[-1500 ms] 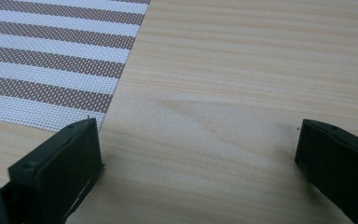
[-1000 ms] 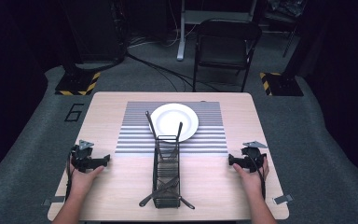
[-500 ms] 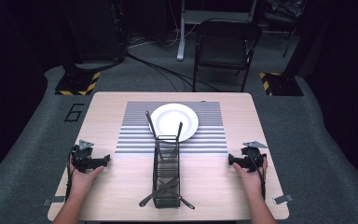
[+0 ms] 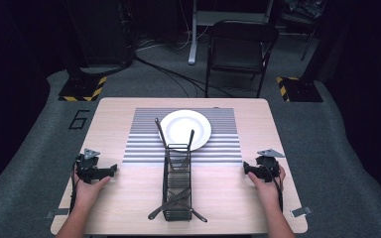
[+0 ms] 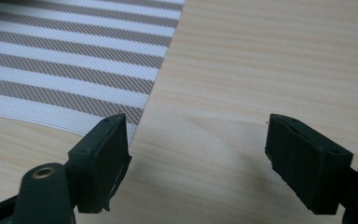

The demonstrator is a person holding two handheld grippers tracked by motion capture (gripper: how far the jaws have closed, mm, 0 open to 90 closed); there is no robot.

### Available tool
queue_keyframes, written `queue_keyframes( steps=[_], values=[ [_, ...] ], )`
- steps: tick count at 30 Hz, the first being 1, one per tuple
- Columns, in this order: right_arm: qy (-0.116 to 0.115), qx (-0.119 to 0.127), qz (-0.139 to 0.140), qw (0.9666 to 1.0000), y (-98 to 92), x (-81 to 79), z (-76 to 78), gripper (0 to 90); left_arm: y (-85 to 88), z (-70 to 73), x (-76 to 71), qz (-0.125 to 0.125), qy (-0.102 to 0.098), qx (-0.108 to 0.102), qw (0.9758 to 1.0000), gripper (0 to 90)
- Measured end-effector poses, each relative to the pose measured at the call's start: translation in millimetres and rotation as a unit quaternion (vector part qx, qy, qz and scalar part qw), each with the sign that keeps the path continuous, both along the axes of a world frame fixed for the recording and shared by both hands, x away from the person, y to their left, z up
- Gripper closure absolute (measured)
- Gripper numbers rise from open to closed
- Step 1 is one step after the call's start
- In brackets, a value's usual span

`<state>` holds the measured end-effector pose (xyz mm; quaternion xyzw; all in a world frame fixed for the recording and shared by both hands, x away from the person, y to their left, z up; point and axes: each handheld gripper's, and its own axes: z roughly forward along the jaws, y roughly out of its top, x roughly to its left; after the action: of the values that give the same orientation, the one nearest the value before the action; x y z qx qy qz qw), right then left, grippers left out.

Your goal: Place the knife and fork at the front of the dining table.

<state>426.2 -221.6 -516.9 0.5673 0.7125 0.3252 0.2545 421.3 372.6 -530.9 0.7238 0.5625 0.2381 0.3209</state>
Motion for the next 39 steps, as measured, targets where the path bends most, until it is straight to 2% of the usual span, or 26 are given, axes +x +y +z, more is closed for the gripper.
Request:
queue_keyframes(
  steps=[1,2,3,4,7,10,15,21,24,28,31,34,39],
  values=[
    [0.0,0.0,0.0,1.0,0.0,0.0,0.0,20.7,0.0,0.0,0.0,0.0,0.0,0.0,1.0,3.7],
    [-0.013,0.001,0.009,0.9999,2.9,-1.8,7.5,20.5,0.0,0.0,0.0,0.0,0.0,0.0,1.0,3.7],
    [-0.013,0.001,0.009,0.9999,2.9,-1.8,7.5,20.5,0.0,0.0,0.0,0.0,0.0,0.0,1.0,3.6],
    [-0.021,0.0,0.016,0.9997,6.9,-4.2,14.4,19.0,0.2,0.1,0.0,-0.001,0.0,0.002,1.0,3.7],
    [-0.02,0.0,0.028,0.9994,11.2,-6.2,19.4,18.9,0.1,0.0,0.0,0.0,0.0,-0.001,1.0,3.8],
    [-0.02,-0.005,0.051,0.9985,18.8,-11.1,25.1,23.4,0.2,0.0,0.0,0.0,0.0,0.0,1.0,3.8],
    [-0.024,0.021,0.084,0.996,27.6,-16.3,34.0,32.3,0.0,0.0,0.0,0.0,0.0,0.0,1.0,3.7],
    [-0.039,0.016,0.106,0.9934,38.3,-20.7,41.5,37.0,0.0,0.0,-0.1,0.0,0.0,0.0,1.0,3.7],
    [-0.037,0.022,0.114,0.9926,42.7,-21.3,45.3,40.5,0.0,0.0,0.0,0.001,0.0,-0.001,1.0,3.7],
    [-0.018,0.031,0.125,0.9915,49.2,-21.2,47.6,44.6,0.0,0.0,-0.1,0.001,0.0,-0.001,1.0,3.9],
    [-0.018,0.023,0.132,0.9908,54.6,-21.4,49.0,44.5,-0.1,0.0,-0.2,0.001,0.0,-0.001,1.0,3.9],
    [-0.022,0.009,0.15,0.9884,65.1,-21.4,53.8,44.5,-0.1,0.0,-0.2,0.001,0.0,-0.001,1.0,3.9],
    [-0.035,0.01,0.162,0.9861,72.2,-20.4,64.1,45.0,-0.2,0.0,-0.1,0.001,0.0,-0.001,1.0,3.8]
  ],
)
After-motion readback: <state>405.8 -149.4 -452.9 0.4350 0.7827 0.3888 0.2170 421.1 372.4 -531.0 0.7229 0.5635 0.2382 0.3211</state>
